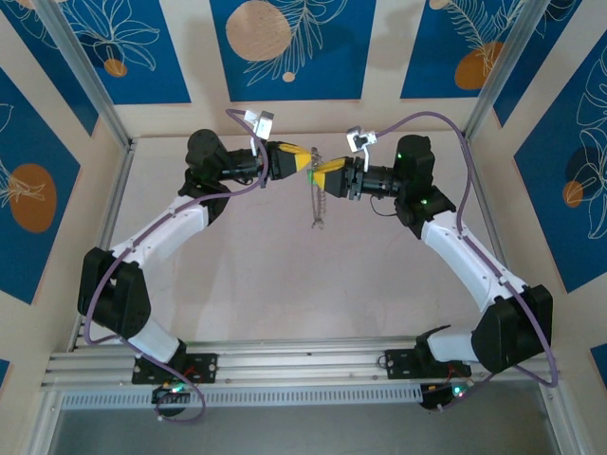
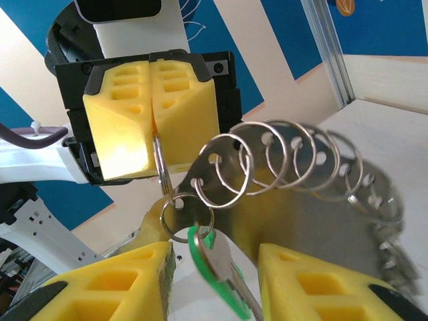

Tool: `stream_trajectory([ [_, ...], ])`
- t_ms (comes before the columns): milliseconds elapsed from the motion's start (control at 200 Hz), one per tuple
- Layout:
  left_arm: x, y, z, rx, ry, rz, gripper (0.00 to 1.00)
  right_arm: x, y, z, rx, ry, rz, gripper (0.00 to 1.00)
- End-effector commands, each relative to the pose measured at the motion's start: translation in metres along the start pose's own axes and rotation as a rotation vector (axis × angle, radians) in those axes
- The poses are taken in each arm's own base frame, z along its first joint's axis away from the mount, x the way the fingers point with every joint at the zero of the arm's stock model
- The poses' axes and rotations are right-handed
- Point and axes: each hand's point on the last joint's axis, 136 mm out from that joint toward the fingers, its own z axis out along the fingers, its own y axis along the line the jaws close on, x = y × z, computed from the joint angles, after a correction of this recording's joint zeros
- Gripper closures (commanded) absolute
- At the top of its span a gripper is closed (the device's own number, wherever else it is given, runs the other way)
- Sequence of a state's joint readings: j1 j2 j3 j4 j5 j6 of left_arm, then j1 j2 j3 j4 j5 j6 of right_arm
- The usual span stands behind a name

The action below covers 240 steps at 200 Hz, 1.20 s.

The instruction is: Put the keys on the keyring

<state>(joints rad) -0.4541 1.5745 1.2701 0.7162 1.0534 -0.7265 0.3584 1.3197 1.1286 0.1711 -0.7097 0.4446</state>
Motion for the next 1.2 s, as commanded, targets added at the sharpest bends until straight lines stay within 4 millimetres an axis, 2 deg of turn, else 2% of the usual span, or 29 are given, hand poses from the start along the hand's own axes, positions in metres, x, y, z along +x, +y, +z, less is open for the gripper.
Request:
stream_trajectory([
  [0, -0.013, -0.017, 0.0, 0.032, -0.012, 0.068, 1.0, 0.007, -0.002, 0.005, -0.012, 0.008, -0.004, 0.61],
  [385, -0.013, -0.016, 0.001, 0.031, -0.013, 0.067, 1.0, 0.016, -0.002, 0.018, -0.033, 0.027, 0.003, 0.63],
  [490, -0.013, -0.016, 0.001, 0.029, -0.014, 0.067, 1.0, 0.014, -0.002, 0.019, -0.034, 0.025, 0.002, 0.74],
  [580, -0.013, -0.015, 0.001, 0.027, -0.015, 0.067, 1.0, 0.015, -0.001, 0.018, -0.03, 0.026, 0.0, 0.93],
  [635, -0.013, -0.015, 0.001, 0.027, -0.013, 0.068, 1.0, 0.014, 0.001, 0.016, -0.023, 0.026, -0.007, 1.0],
  [855, -0.01, -0.014, 0.001, 0.026, -0.002, 0.072, 1.0, 0.013, 0.009, 0.004, 0.015, 0.053, -0.015, 1.0],
  [1195, -0.006, -0.015, -0.001, 0.009, 0.019, 0.092, 1.0, 0.011, 0.011, -0.013, 0.066, 0.088, -0.004, 1.0],
])
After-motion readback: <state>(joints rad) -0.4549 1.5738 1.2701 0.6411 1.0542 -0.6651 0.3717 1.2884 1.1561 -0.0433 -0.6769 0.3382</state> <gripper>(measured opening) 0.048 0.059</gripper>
